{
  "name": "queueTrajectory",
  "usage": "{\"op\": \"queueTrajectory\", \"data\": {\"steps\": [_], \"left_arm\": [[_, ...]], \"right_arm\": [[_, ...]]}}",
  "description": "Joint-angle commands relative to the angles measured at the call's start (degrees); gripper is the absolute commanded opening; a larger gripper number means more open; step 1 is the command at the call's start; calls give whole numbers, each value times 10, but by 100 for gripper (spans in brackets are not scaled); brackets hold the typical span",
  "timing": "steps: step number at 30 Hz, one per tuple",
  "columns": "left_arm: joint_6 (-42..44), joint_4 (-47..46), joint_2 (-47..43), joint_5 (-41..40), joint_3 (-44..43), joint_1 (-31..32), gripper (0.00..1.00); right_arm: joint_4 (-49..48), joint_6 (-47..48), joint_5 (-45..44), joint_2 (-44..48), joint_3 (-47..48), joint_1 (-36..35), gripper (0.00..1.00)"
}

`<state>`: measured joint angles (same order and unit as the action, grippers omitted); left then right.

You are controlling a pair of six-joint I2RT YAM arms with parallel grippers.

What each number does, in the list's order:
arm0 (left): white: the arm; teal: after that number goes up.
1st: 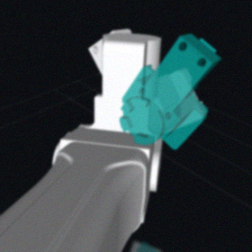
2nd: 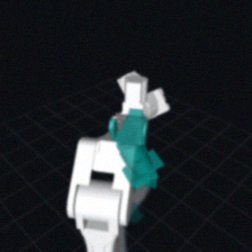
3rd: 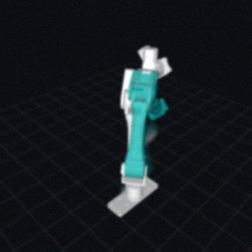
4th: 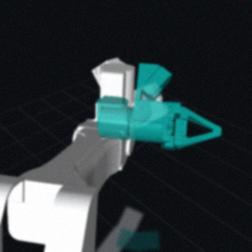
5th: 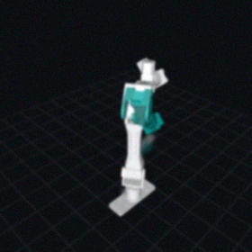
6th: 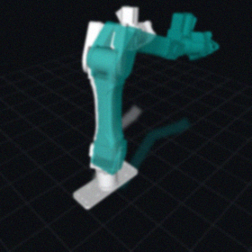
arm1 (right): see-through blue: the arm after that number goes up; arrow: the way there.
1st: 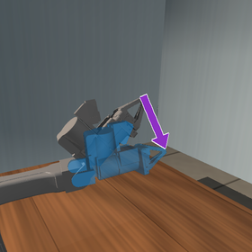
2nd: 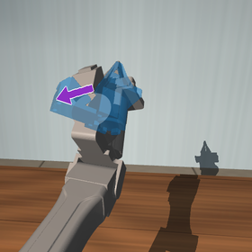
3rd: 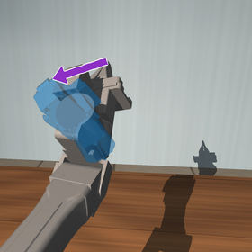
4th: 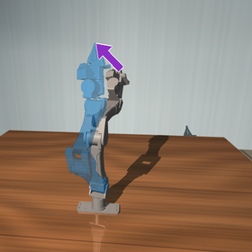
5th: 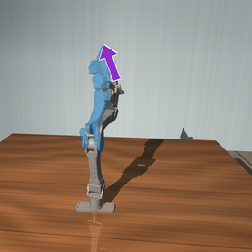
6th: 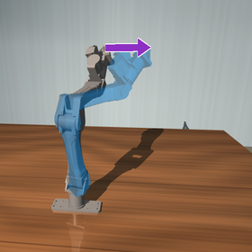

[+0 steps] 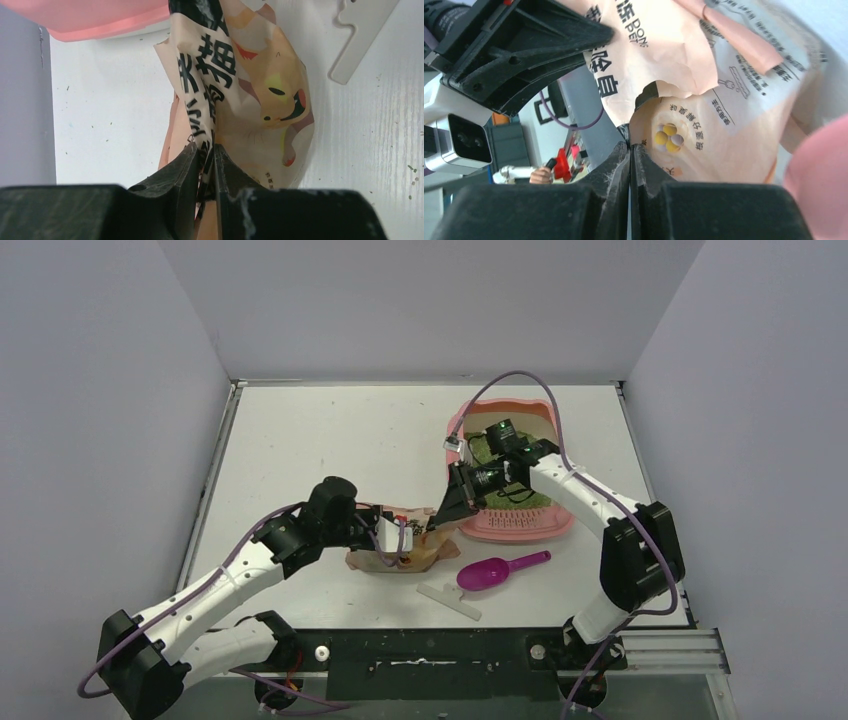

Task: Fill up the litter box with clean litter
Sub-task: Close the cat litter bag at the center of the board.

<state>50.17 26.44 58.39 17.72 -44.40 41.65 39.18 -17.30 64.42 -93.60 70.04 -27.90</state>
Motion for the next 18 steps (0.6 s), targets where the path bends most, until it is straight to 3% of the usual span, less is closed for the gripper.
{"op": "queueTrajectory", "data": {"steps": [1,5,8,9,11,15,16,18], "left_arm": [[-5,63,-10,-12,-8,-5,0],[-4,71,-4,-9,-12,-6,0],[-5,57,-8,-20,-4,-6,0],[-8,46,-12,-30,1,-6,5],[-18,22,-22,-48,15,-6,29],[-18,9,-30,-68,27,-5,42],[-16,10,-28,-76,26,-5,43],[-15,17,-21,-85,22,-4,31]], "right_arm": [[-4,-4,-55,56,-1,48,0],[0,2,-64,56,11,48,1],[16,20,-76,57,17,46,16],[22,28,-69,56,18,44,19],[33,43,-67,56,22,38,23],[37,51,-80,57,26,25,26],[39,52,-82,56,28,21,27],[50,64,-86,55,37,10,33]]}}
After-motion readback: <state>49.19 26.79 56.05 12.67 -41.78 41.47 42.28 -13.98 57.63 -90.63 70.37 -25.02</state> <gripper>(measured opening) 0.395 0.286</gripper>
